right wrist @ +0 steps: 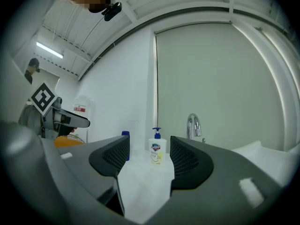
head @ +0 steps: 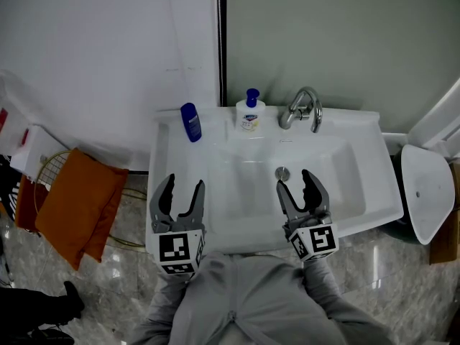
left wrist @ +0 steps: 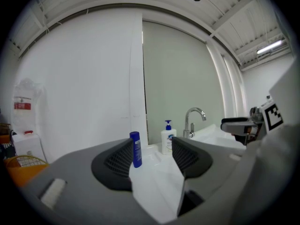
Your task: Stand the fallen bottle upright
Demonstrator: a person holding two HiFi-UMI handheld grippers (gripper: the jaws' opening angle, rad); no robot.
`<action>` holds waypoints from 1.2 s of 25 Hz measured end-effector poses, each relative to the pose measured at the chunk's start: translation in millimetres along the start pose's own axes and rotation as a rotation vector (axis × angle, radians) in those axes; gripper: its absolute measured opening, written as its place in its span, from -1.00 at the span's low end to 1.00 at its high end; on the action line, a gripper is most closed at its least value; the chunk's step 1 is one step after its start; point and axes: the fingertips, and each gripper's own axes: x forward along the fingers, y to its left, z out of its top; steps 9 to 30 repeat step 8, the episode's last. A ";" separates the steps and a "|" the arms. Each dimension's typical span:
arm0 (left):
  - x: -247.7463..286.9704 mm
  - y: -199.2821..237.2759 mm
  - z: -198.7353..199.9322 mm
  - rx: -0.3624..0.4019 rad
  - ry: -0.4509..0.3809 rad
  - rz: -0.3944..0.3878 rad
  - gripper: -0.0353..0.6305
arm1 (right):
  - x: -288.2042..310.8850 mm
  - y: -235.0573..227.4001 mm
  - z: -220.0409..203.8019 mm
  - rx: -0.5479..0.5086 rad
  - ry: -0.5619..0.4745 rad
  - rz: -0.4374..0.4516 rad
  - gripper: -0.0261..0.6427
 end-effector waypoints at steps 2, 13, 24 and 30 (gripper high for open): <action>2.0 2.0 -0.6 -0.001 0.003 0.000 0.02 | 2.8 0.3 0.0 -0.002 0.004 -0.001 -0.11; 7.9 8.0 -2.0 -0.001 0.005 0.001 0.02 | 12.1 2.0 -0.5 -0.012 0.009 0.003 -0.11; 7.9 8.0 -2.0 -0.001 0.005 0.001 0.02 | 12.1 2.0 -0.5 -0.012 0.009 0.003 -0.11; 7.9 8.0 -2.0 -0.001 0.005 0.001 0.02 | 12.1 2.0 -0.5 -0.012 0.009 0.003 -0.11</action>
